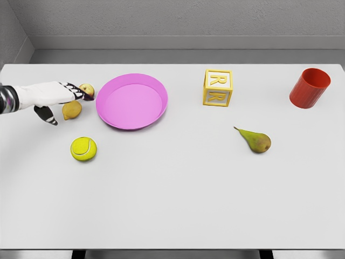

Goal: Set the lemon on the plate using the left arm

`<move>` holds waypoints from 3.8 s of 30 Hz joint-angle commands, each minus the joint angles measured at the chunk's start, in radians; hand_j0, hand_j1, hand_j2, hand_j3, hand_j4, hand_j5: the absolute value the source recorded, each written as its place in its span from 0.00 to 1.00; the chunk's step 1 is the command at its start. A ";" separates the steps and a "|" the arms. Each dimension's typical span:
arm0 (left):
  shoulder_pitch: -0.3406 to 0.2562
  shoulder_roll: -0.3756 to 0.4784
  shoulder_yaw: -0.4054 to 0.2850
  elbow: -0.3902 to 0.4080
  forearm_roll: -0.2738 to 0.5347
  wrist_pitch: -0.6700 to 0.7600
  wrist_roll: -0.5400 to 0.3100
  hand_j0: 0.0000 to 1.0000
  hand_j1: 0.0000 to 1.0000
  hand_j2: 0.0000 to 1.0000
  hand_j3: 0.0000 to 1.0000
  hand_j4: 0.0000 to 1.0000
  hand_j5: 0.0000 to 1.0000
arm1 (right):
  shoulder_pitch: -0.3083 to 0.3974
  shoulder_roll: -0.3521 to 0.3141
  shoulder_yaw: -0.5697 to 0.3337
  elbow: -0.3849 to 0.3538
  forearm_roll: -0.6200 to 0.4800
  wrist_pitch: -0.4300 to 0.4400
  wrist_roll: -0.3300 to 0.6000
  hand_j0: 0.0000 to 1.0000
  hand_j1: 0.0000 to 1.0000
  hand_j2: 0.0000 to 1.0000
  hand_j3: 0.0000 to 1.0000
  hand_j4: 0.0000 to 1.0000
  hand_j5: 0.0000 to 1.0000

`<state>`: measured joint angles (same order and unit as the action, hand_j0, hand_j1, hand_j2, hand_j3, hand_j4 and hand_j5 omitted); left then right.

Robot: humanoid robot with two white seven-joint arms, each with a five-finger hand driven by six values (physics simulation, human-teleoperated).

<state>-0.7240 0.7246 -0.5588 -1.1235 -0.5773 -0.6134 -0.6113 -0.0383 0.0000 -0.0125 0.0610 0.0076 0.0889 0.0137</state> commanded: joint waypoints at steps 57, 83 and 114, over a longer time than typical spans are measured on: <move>0.035 -0.011 0.059 -0.013 -0.081 0.002 0.000 0.91 0.91 0.91 0.91 0.91 0.91 | -0.002 0.000 0.000 0.000 0.000 0.000 0.000 1.00 1.00 1.00 1.00 1.00 1.00; 0.040 -0.025 0.074 -0.002 -0.085 0.002 0.000 0.89 0.89 0.89 0.89 0.89 0.89 | 0.000 0.000 0.000 0.000 0.000 0.000 0.000 1.00 1.00 1.00 1.00 1.00 1.00; 0.040 -0.047 0.083 0.042 -0.087 0.002 0.000 0.87 0.87 0.87 0.87 0.87 0.87 | -0.002 0.000 0.000 0.000 0.000 0.000 0.000 1.00 1.00 1.00 1.00 1.00 1.00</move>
<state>-0.6842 0.6776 -0.4778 -1.0816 -0.6686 -0.6133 -0.6113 -0.0383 0.0000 -0.0125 0.0611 0.0076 0.0888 0.0137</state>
